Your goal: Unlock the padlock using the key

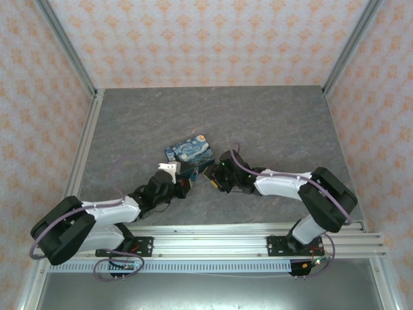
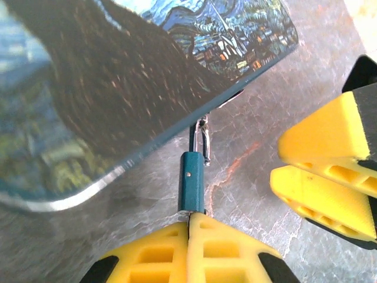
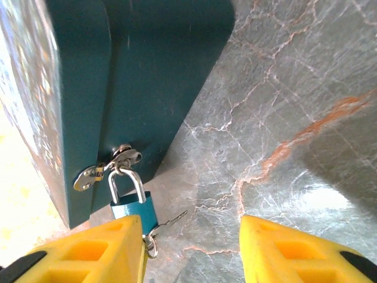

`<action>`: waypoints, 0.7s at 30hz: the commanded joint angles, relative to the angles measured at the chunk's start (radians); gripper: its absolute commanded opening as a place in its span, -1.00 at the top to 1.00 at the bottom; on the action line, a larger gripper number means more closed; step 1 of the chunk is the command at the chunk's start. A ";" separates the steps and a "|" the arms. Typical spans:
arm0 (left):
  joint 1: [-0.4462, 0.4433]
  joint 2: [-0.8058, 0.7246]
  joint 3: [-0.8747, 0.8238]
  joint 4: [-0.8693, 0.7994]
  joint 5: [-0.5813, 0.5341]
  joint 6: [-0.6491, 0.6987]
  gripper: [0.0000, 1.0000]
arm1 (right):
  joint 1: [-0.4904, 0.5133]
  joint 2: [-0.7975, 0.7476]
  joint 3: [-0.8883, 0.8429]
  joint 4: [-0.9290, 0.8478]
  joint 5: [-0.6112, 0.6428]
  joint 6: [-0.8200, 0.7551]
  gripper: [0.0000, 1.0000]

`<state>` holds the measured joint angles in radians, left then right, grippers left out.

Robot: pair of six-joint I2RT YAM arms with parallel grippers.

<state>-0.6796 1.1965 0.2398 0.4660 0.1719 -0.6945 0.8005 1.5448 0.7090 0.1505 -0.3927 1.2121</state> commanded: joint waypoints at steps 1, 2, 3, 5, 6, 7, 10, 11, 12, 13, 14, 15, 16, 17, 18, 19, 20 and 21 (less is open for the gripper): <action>0.007 -0.083 -0.048 0.027 -0.104 -0.144 1.00 | 0.005 -0.030 -0.014 0.037 0.026 0.016 0.07; 0.006 -0.111 -0.055 0.005 -0.116 -0.151 1.00 | 0.005 -0.029 -0.019 0.052 0.021 0.019 0.07; 0.006 -0.140 -0.057 -0.023 -0.126 -0.155 1.00 | 0.006 -0.028 -0.025 0.069 0.017 0.022 0.07; 0.006 -0.184 -0.057 -0.068 -0.138 -0.165 1.00 | 0.006 -0.026 -0.029 0.092 0.009 0.024 0.07; 0.006 -0.206 -0.059 -0.086 -0.143 -0.175 1.00 | 0.008 -0.028 -0.030 0.097 0.008 0.022 0.07; 0.006 -0.223 -0.060 -0.103 -0.150 -0.187 1.00 | 0.009 -0.030 -0.032 0.101 0.005 0.020 0.08; 0.005 -0.264 -0.065 -0.176 -0.175 -0.243 1.00 | 0.013 -0.032 -0.037 0.104 0.001 0.014 0.09; 0.005 -0.278 -0.067 -0.208 -0.189 -0.263 1.00 | 0.014 -0.034 -0.039 0.104 -0.001 0.014 0.09; 0.005 -0.291 -0.070 -0.238 -0.204 -0.277 1.00 | 0.016 -0.032 -0.040 0.104 -0.004 0.012 0.09; 0.005 -0.303 -0.075 -0.266 -0.219 -0.289 1.00 | 0.017 -0.029 -0.038 0.103 -0.008 0.010 0.09; 0.005 -0.318 -0.077 -0.297 -0.236 -0.300 1.00 | 0.017 -0.026 -0.038 0.101 -0.014 0.009 0.09; 0.005 -0.335 -0.080 -0.340 -0.257 -0.308 1.00 | 0.017 -0.021 -0.036 0.101 -0.020 0.007 0.09; 0.005 -0.349 -0.084 -0.362 -0.267 -0.311 1.00 | 0.019 -0.019 -0.033 0.100 -0.027 0.003 0.09; 0.005 -0.363 -0.086 -0.390 -0.280 -0.314 1.00 | 0.018 -0.013 -0.028 0.097 -0.035 -0.001 0.09; 0.005 -0.376 -0.087 -0.410 -0.289 -0.316 1.00 | 0.020 -0.008 -0.025 0.096 -0.042 -0.006 0.09; 0.005 -0.384 -0.088 -0.424 -0.293 -0.316 1.00 | 0.021 -0.003 -0.023 0.095 -0.045 -0.009 0.09; 0.005 -0.389 -0.087 -0.441 -0.297 -0.316 1.00 | 0.024 0.000 -0.019 0.095 -0.048 -0.014 0.09; 0.005 -0.391 -0.086 -0.450 -0.299 -0.316 1.00 | 0.028 0.004 -0.015 0.095 -0.049 -0.018 0.09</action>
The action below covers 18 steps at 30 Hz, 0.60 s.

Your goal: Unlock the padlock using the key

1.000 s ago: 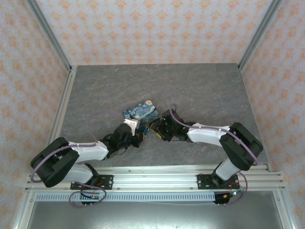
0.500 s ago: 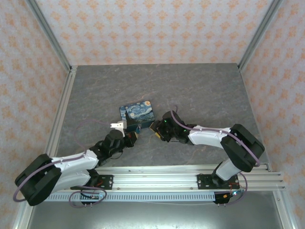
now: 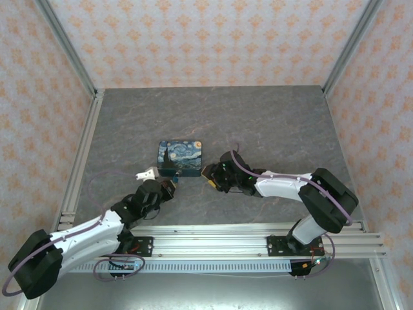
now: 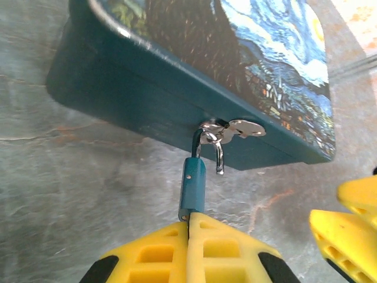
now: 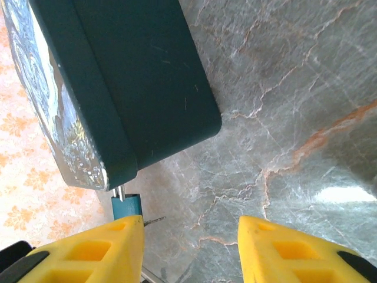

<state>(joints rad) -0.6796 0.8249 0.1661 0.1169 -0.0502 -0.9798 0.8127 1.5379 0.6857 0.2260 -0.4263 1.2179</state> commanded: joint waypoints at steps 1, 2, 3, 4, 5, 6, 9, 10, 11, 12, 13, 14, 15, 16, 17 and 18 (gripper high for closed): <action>0.005 -0.018 -0.013 -0.104 -0.078 -0.031 1.00 | 0.021 0.016 0.013 0.019 -0.015 -0.028 0.09; 0.005 -0.014 -0.013 -0.105 -0.076 -0.030 1.00 | 0.025 0.021 0.019 0.018 -0.015 -0.033 0.09; 0.005 -0.007 -0.010 -0.106 -0.073 -0.030 1.00 | 0.032 0.027 0.024 0.018 -0.015 -0.039 0.09; 0.005 0.003 -0.007 -0.109 -0.071 -0.028 1.00 | 0.038 0.032 0.030 0.018 -0.017 -0.044 0.09; 0.005 0.017 -0.002 -0.108 -0.067 -0.027 1.00 | 0.044 0.040 0.035 0.018 -0.017 -0.049 0.09; 0.005 0.034 0.004 -0.104 -0.061 -0.024 1.00 | 0.052 0.047 0.041 0.021 -0.017 -0.054 0.09; 0.005 0.088 0.023 -0.077 -0.039 -0.015 1.00 | 0.070 0.066 0.049 0.039 -0.018 -0.064 0.09; 0.005 0.103 0.029 -0.067 -0.030 -0.010 1.00 | 0.073 0.074 0.052 0.042 -0.020 -0.066 0.09; 0.005 0.118 0.037 -0.058 -0.022 -0.006 1.00 | 0.075 0.081 0.052 0.050 -0.023 -0.066 0.09; 0.004 0.131 0.046 -0.053 -0.014 -0.002 1.00 | 0.077 0.090 0.050 0.061 -0.025 -0.064 0.09; 0.005 0.140 0.056 -0.051 -0.007 0.004 1.00 | 0.078 0.098 0.046 0.073 -0.027 -0.057 0.09; 0.005 0.151 0.066 -0.049 0.003 0.010 1.00 | 0.078 0.108 0.043 0.091 -0.032 -0.048 0.09; 0.006 0.159 0.073 -0.044 0.014 0.017 1.00 | 0.078 0.115 0.040 0.109 -0.038 -0.041 0.09; 0.006 0.168 0.081 -0.041 0.026 0.024 1.00 | 0.078 0.121 0.038 0.119 -0.041 -0.036 0.09; 0.008 0.176 0.089 -0.030 0.045 0.033 1.00 | 0.079 0.127 0.041 0.124 -0.041 -0.036 0.09; 0.008 0.187 0.098 -0.028 0.063 0.039 1.00 | 0.080 0.132 0.041 0.124 -0.039 -0.036 0.09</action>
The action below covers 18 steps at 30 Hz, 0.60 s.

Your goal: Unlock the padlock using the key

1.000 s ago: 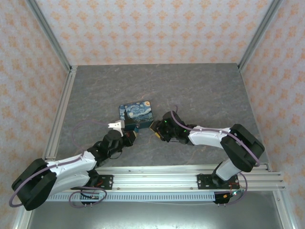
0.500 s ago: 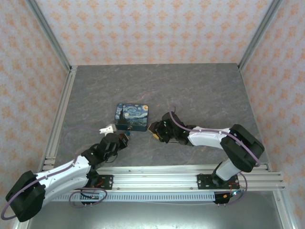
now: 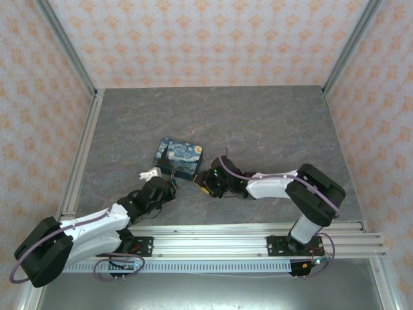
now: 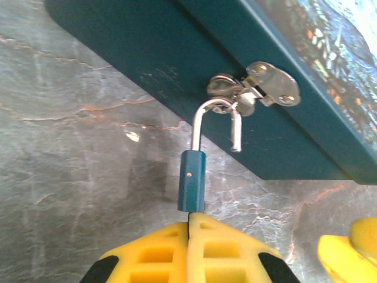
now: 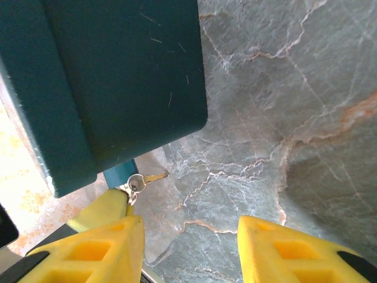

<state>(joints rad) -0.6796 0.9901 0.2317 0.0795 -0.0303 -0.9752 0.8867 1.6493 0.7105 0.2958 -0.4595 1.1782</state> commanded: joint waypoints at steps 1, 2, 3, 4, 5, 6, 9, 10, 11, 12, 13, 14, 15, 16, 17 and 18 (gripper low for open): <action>0.011 0.033 0.042 0.011 0.060 0.040 1.00 | 0.005 0.024 0.018 0.057 -0.007 0.004 0.09; 0.012 0.041 0.047 0.015 0.075 0.043 1.00 | 0.006 0.028 0.020 0.059 -0.005 0.003 0.09; 0.013 0.050 0.053 0.016 0.087 0.044 1.00 | 0.006 0.035 0.023 0.062 -0.005 0.001 0.09; 0.014 0.054 0.057 0.016 0.094 0.044 1.00 | 0.005 0.044 0.027 0.066 -0.006 0.001 0.09; 0.017 0.056 0.058 0.016 0.098 0.044 1.00 | 0.006 0.053 0.030 0.072 -0.008 0.000 0.09; 0.020 0.052 0.057 0.013 0.101 0.044 1.00 | 0.006 0.063 0.033 0.083 -0.011 0.005 0.09; 0.038 0.021 0.052 -0.018 0.104 0.051 1.00 | 0.006 0.079 0.024 0.124 -0.007 0.024 0.09; 0.048 0.005 0.051 -0.031 0.105 0.053 1.00 | 0.006 0.077 0.019 0.126 0.002 0.024 0.09; 0.060 -0.016 0.048 -0.048 0.108 0.058 1.00 | 0.005 0.071 0.013 0.123 0.016 0.023 0.09; 0.075 -0.038 0.047 -0.065 0.113 0.064 1.00 | 0.005 0.062 0.008 0.117 0.029 0.020 0.09; 0.089 -0.056 0.046 -0.078 0.123 0.070 1.00 | 0.006 0.055 0.005 0.110 0.039 0.016 0.09; 0.107 -0.073 0.046 -0.093 0.138 0.078 1.00 | 0.005 0.045 0.004 0.096 0.049 0.007 0.09; 0.125 -0.085 0.047 -0.109 0.153 0.088 1.00 | 0.005 0.038 0.005 0.085 0.054 -0.001 0.10; 0.138 -0.092 0.047 -0.120 0.164 0.095 1.00 | 0.005 0.033 0.005 0.075 0.056 -0.005 0.10; 0.153 -0.096 0.047 -0.127 0.176 0.104 1.00 | 0.006 0.028 0.004 0.070 0.060 -0.010 0.10; 0.165 -0.094 0.046 -0.127 0.188 0.110 1.00 | 0.006 0.025 0.001 0.069 0.061 -0.010 0.10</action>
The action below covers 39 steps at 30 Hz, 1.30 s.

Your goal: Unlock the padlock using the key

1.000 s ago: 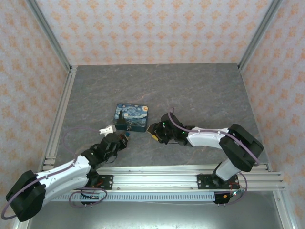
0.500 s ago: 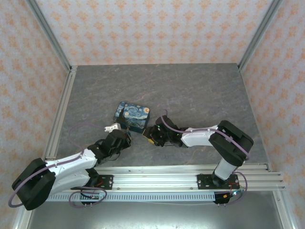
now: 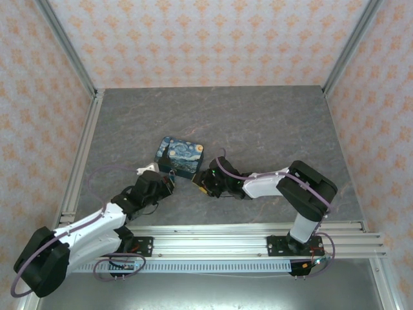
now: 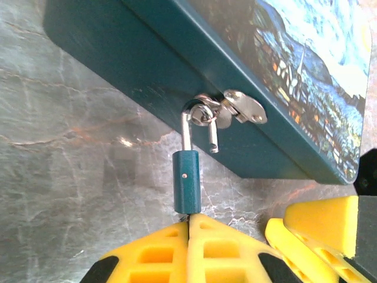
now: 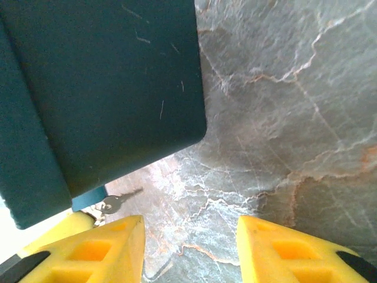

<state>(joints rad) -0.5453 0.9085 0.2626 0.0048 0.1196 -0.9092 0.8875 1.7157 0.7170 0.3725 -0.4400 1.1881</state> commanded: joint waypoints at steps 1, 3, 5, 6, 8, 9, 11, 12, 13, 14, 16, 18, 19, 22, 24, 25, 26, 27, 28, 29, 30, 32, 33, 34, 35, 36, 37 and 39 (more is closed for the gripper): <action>0.037 -0.011 0.014 -0.048 0.045 0.047 1.00 | 0.005 -0.045 -0.007 -0.008 0.042 -0.019 0.10; 0.044 -0.001 0.011 -0.038 0.051 0.052 1.00 | 0.005 -0.047 -0.010 -0.010 0.041 -0.019 0.10; 0.044 0.011 0.007 -0.021 0.055 0.054 1.00 | 0.005 -0.047 -0.014 -0.009 0.040 -0.018 0.10; 0.045 0.016 0.005 -0.011 0.058 0.053 1.00 | 0.005 -0.048 -0.017 -0.009 0.038 -0.019 0.10; 0.046 0.025 0.003 -0.003 0.060 0.056 1.00 | 0.005 -0.051 -0.020 -0.009 0.038 -0.020 0.10; 0.046 0.030 0.004 -0.003 0.060 0.059 1.00 | 0.005 -0.054 -0.021 -0.009 0.040 -0.022 0.10; 0.046 0.035 0.003 -0.007 0.058 0.059 1.00 | 0.004 -0.064 -0.020 -0.020 0.045 -0.029 0.10; 0.046 0.036 0.002 -0.014 0.052 0.057 1.00 | 0.004 -0.069 -0.019 -0.029 0.048 -0.035 0.10; 0.046 0.035 0.000 -0.020 0.045 0.054 1.00 | 0.005 -0.075 -0.016 -0.038 0.051 -0.041 0.10; 0.046 0.031 -0.004 -0.024 0.038 0.047 1.00 | 0.004 -0.080 -0.011 -0.050 0.054 -0.050 0.10; 0.046 0.016 -0.012 -0.024 0.022 0.032 1.00 | 0.005 -0.097 -0.002 -0.077 0.062 -0.066 0.10; 0.045 -0.011 -0.019 -0.030 -0.001 0.016 1.00 | 0.005 -0.116 0.007 -0.106 0.071 -0.087 0.10; 0.046 -0.022 -0.019 -0.032 -0.009 0.012 1.00 | 0.005 -0.126 0.015 -0.121 0.075 -0.095 0.10; 0.046 -0.045 -0.013 -0.043 -0.030 0.011 1.00 | 0.005 -0.162 0.049 -0.194 0.095 -0.145 0.10; 0.047 -0.046 -0.007 -0.046 -0.037 0.013 1.00 | 0.005 -0.185 0.088 -0.270 0.115 -0.193 0.10; 0.047 -0.044 -0.005 -0.048 -0.040 0.013 1.00 | 0.005 -0.196 0.115 -0.318 0.130 -0.223 0.10; 0.047 -0.040 -0.005 -0.046 -0.041 0.014 1.00 | 0.005 -0.208 0.141 -0.366 0.146 -0.254 0.10; 0.048 -0.036 -0.003 -0.045 -0.042 0.014 1.00 | 0.002 -0.218 0.162 -0.401 0.161 -0.275 0.09; 0.047 -0.031 -0.004 -0.043 -0.043 0.014 1.00 | 0.000 -0.228 0.181 -0.435 0.177 -0.300 0.09; 0.047 -0.024 -0.005 -0.043 -0.043 0.015 1.00 | -0.005 -0.237 0.196 -0.461 0.185 -0.317 0.09; 0.048 -0.018 -0.005 -0.042 -0.044 0.018 1.00 | -0.012 -0.242 0.203 -0.473 0.188 -0.326 0.09; 0.047 -0.005 -0.009 -0.041 -0.049 0.015 1.00 | -0.030 -0.253 0.211 -0.488 0.187 -0.340 0.08; 0.048 0.000 -0.012 -0.038 -0.051 0.014 1.00 | -0.037 -0.258 0.214 -0.496 0.185 -0.348 0.08; 0.047 0.004 -0.018 -0.033 -0.052 0.013 1.00 | -0.047 -0.260 0.217 -0.505 0.184 -0.358 0.08; 0.047 0.006 -0.022 -0.026 -0.054 0.010 1.00 | -0.058 -0.260 0.224 -0.516 0.185 -0.368 0.08; 0.046 0.006 -0.025 -0.024 -0.056 0.006 1.00 | -0.067 -0.259 0.230 -0.525 0.184 -0.375 0.08; 0.047 0.006 -0.026 -0.023 -0.058 0.004 1.00 | -0.079 -0.260 0.238 -0.535 0.180 -0.383 0.08; 0.047 0.004 -0.021 -0.027 -0.060 0.000 1.00 | -0.099 -0.254 0.255 -0.546 0.170 -0.398 0.07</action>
<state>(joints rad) -0.5076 0.9127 0.2531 -0.0154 0.1093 -0.8925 0.8078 1.4685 0.9318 -0.1062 -0.2909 0.8425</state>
